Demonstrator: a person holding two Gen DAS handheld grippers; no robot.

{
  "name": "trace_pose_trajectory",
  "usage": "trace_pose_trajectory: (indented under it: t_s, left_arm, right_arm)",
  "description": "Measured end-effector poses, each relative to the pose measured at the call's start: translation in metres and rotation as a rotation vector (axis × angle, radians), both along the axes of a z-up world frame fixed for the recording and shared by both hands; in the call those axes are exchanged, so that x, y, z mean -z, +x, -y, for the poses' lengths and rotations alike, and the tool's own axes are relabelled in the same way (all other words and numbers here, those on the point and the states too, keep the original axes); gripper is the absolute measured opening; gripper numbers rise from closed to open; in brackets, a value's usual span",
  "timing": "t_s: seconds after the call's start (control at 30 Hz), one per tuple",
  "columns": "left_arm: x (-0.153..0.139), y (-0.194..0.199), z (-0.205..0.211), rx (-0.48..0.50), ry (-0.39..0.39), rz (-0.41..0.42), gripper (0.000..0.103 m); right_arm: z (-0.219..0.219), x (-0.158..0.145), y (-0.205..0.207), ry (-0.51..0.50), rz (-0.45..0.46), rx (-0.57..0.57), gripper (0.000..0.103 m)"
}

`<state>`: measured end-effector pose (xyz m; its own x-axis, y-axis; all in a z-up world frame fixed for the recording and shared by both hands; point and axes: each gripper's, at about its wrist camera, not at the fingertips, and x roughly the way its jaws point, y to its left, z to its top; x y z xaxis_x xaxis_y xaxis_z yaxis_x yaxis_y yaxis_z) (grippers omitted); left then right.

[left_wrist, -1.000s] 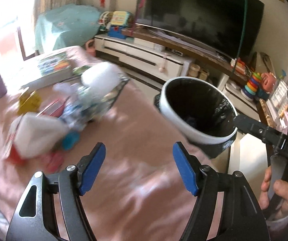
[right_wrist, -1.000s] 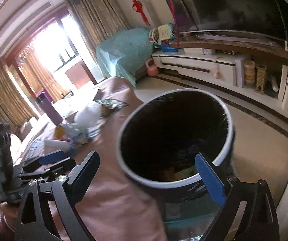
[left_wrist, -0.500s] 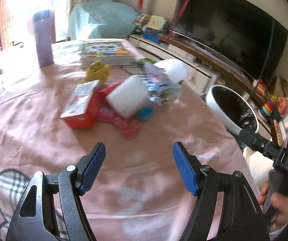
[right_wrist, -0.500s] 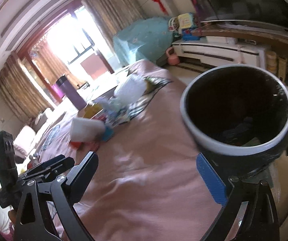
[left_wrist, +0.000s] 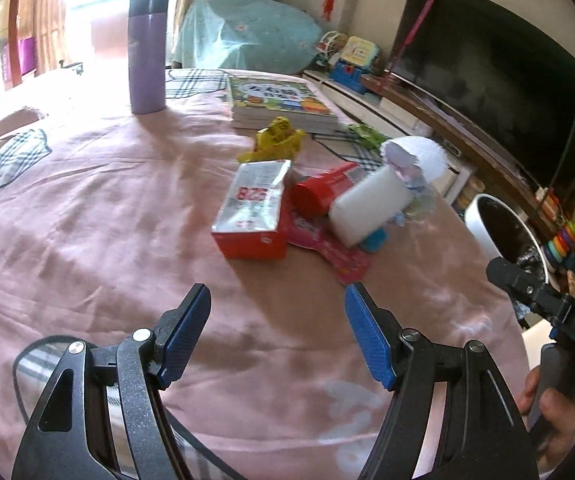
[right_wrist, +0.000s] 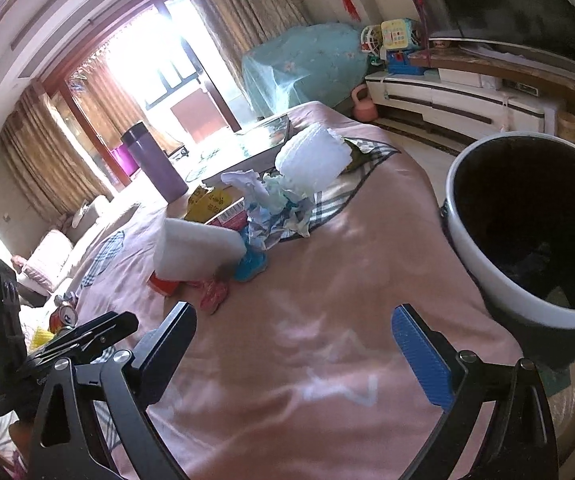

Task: Collect trash
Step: 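Grasp the white red-printed carton with the left tool while the right tool grasps crumpled foil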

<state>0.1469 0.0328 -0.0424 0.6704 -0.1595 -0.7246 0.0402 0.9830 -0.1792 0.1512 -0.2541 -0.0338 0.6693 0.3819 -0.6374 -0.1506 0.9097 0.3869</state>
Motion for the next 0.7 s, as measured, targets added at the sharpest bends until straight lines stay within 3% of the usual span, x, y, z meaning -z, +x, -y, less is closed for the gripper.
trace_pose_trajectory:
  t_s: [0.13,0.37,0.53,0.57,0.6,0.63,0.67,0.7]
  left_arm:
    - [0.003,0.016,-0.008,-0.005,-0.004,-0.010,0.071]
    - [0.010,0.053,-0.011,0.001,0.003,-0.035,0.071]
    - [0.022,0.073,-0.010,0.022,-0.018,-0.071,0.070]
    - [0.023,0.074,-0.008,0.028,-0.019,-0.073,0.069]
    - [0.025,0.074,-0.006,0.034,-0.015,-0.073,0.058]
    - [0.026,0.073,-0.004,0.039,-0.008,-0.073,0.052]
    - [0.027,0.072,-0.003,0.041,-0.001,-0.071,0.052]
    - [0.026,0.068,-0.003,0.039,0.000,-0.061,0.051]
  right_arm:
    - [-0.001,0.001,0.016,-0.011,0.000,-0.004,0.096]
    - [-0.007,0.005,0.056,-0.035,-0.023,-0.020,0.078]
    - [-0.014,0.013,0.081,-0.034,-0.045,-0.043,0.072]
    - [-0.015,0.015,0.085,-0.028,-0.050,-0.050,0.066]
    - [-0.015,0.015,0.088,-0.024,-0.052,-0.055,0.062]
    - [-0.016,0.017,0.091,-0.025,-0.055,-0.061,0.051]
    - [-0.017,0.018,0.091,-0.031,-0.057,-0.066,0.034]
    - [-0.018,0.019,0.091,-0.034,-0.059,-0.071,0.025]
